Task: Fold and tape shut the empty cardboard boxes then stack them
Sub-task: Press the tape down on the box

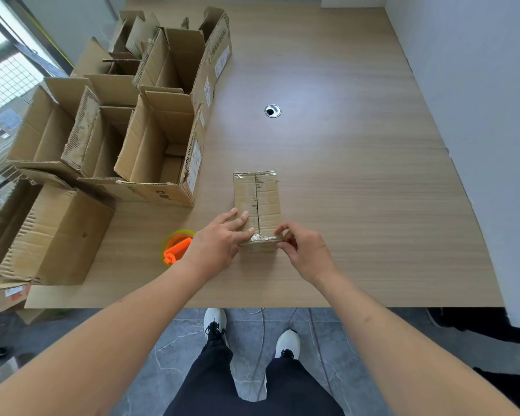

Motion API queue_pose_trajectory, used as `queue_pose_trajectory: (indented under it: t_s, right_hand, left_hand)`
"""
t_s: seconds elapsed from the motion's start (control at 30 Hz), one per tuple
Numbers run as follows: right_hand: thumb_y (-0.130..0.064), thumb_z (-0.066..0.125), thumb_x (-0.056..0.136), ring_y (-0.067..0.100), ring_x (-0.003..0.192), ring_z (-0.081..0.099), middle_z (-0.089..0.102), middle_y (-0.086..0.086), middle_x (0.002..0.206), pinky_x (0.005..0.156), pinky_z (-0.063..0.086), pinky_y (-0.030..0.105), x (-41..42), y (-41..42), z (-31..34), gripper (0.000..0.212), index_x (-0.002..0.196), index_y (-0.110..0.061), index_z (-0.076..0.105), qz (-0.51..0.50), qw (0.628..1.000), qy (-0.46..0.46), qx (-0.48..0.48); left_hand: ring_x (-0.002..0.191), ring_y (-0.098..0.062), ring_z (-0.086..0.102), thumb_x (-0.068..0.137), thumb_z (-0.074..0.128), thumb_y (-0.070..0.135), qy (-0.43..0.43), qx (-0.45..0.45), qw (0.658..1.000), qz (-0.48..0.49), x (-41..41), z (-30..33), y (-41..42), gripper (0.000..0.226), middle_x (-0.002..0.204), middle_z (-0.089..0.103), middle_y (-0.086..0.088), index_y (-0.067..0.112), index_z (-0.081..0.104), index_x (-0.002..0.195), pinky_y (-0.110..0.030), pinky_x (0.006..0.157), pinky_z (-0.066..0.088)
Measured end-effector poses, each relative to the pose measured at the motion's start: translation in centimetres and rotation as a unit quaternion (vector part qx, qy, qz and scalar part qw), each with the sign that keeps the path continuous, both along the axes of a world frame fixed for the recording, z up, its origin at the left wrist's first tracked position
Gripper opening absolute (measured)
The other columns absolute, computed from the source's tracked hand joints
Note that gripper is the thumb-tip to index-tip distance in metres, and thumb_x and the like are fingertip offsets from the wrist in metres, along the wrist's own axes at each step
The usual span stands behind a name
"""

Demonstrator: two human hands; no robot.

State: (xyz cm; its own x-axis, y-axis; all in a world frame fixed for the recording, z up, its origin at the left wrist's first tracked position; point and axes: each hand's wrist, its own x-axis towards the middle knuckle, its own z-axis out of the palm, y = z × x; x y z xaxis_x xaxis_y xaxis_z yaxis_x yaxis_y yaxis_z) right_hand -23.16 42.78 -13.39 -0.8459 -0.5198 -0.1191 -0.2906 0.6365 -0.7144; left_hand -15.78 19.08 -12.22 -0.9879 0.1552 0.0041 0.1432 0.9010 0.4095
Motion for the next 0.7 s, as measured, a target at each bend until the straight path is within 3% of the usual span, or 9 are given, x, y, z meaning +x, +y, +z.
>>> queue_pose_trajectory:
  t_s: [0.1, 0.17, 0.37, 0.5, 0.6, 0.7]
  right_hand:
    - [-0.015, 0.077, 0.087, 0.009, 0.071, 0.057, 0.056, -0.018, 0.09, 0.074, 0.054, 0.039, -0.2, -0.2, -0.1, 0.03, 0.099, -0.036, 0.058, -0.023, 1.0, 0.001, 0.011]
    - [-0.015, 0.082, 0.082, 0.01, 0.069, 0.057, 0.056, -0.018, 0.097, 0.071, 0.053, 0.039, -0.3, -0.2, -0.2, 0.031, 0.095, -0.032, 0.059, -0.043, 0.999, 0.02, 0.001]
    - [-0.018, 0.088, 0.075, 0.022, 0.079, 0.069, 0.074, 0.002, 0.091, 0.077, 0.057, 0.039, 0.5, -0.2, -1.4, 0.035, 0.107, -0.012, 0.074, -0.132, 0.99, 0.037, -0.03]
    - [-0.014, 0.08, 0.084, 0.024, 0.083, 0.073, 0.078, 0.004, 0.092, 0.079, 0.058, 0.042, 1.2, 0.4, -1.9, 0.023, 0.107, -0.012, 0.079, -0.176, 0.982, 0.055, -0.04]
    - [-0.012, 0.081, 0.085, 0.023, 0.092, 0.073, 0.077, 0.006, 0.104, 0.087, 0.058, 0.042, 0.7, 1.0, -1.6, 0.039, 0.123, -0.011, 0.073, -0.202, 0.977, 0.045, -0.043]
    - [-0.031, 0.088, 0.077, 0.018, 0.089, 0.063, 0.064, 0.0, 0.108, 0.078, 0.054, 0.034, 0.5, 1.4, -0.9, 0.07, 0.14, -0.022, 0.06, -0.145, 0.988, 0.044, 0.007]
  left_hand:
    - [0.135, -0.036, 0.054, 0.074, 0.088, 0.005, 0.006, 0.0, 1.0, 0.002, 0.0, -0.1, 0.1, 0.052, 0.144, 0.061, -0.007, 0.025, 0.075, 0.121, -0.05, 0.087, 0.061]
    - [0.135, -0.037, 0.054, 0.075, 0.087, 0.003, 0.011, 0.004, 1.0, 0.002, 0.0, -0.3, 0.1, 0.051, 0.144, 0.061, -0.008, 0.023, 0.075, 0.12, -0.051, 0.089, 0.06]
    - [0.133, -0.037, 0.056, 0.074, 0.09, 0.007, 0.023, -0.009, 1.0, -0.007, 0.1, -0.8, -0.2, 0.052, 0.142, 0.062, -0.007, 0.024, 0.075, 0.121, -0.05, 0.088, 0.061]
    - [0.124, -0.039, 0.061, 0.076, 0.09, 0.023, 0.025, -0.066, 0.997, -0.034, -0.9, -1.5, 0.8, 0.05, 0.139, 0.064, -0.011, 0.026, 0.073, 0.123, -0.048, 0.088, 0.06]
    - [0.118, -0.037, 0.065, 0.079, 0.087, 0.03, 0.035, -0.063, 0.997, -0.038, -1.5, -1.8, 2.3, 0.049, 0.139, 0.064, -0.013, 0.025, 0.071, 0.125, -0.043, 0.097, 0.054]
    - [0.1, -0.038, 0.072, 0.062, 0.098, 0.03, 0.074, -0.065, 0.995, -0.025, -2.1, -1.0, 3.7, 0.049, 0.119, 0.074, -0.012, 0.017, 0.08, 0.106, -0.034, 0.094, 0.048]
